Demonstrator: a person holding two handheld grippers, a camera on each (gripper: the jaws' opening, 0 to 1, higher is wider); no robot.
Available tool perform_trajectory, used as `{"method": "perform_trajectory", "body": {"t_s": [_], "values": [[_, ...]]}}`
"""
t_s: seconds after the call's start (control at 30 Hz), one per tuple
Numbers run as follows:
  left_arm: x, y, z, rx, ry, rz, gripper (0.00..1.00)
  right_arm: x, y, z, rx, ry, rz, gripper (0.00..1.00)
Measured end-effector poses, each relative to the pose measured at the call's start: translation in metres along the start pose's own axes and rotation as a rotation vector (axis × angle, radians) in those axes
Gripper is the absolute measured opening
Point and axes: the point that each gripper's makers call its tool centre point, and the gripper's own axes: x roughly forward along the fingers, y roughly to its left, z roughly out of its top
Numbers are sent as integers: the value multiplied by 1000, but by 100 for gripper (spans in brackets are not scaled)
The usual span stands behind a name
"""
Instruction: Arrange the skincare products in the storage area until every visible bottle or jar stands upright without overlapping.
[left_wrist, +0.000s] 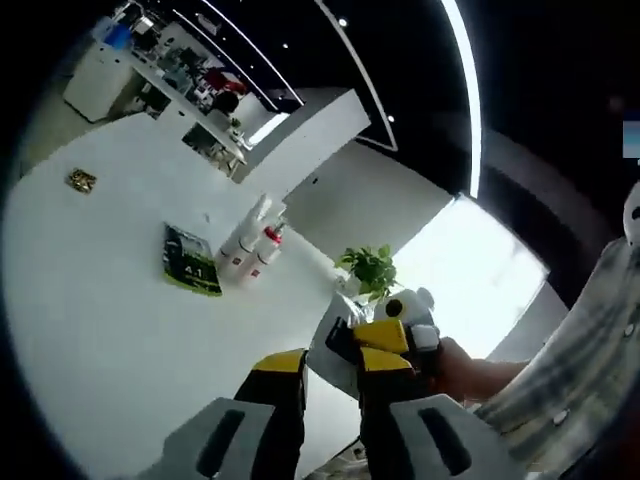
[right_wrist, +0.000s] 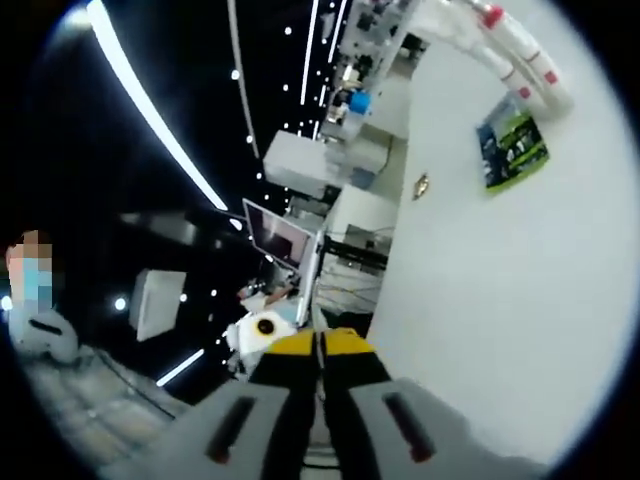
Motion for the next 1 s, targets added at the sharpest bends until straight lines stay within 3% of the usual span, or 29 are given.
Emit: {"method": "perform_trajectory", "body": {"t_s": [0.2, 0.4, 0.53, 0.6, 0.7, 0.83, 0.9, 0.97, 1.0], "values": [[-1, 3, -4, -6, 41, 15, 1, -1, -14, -1, -56, 11, -68, 1], [-4, 9, -5, -86, 22, 18, 0, 3, -29, 1, -71, 4, -122, 7], [-10, 13, 3, -128, -15, 15, 0, 5, -21, 8, -94, -21, -91, 1], [-12, 10, 9, -105, -29, -3, 0, 8, -17, 11, -109, -26, -75, 1], [-12, 9, 13, -116, -34, -2, 0, 11, -20, 14, -76, -43, -73, 0], [-12, 9, 14, -138, -43, -14, 0, 11, -21, 17, -98, -49, -88, 0], [-12, 8, 17, -145, -50, -27, 0, 10, -17, 21, -47, -70, -65, 0], [-12, 11, 25, -186, -101, -37, 0, 10, -10, 28, 25, -123, -20, 1], [-14, 10, 35, -244, -155, -52, 0, 10, -6, 31, 41, -150, 11, 2]]}}
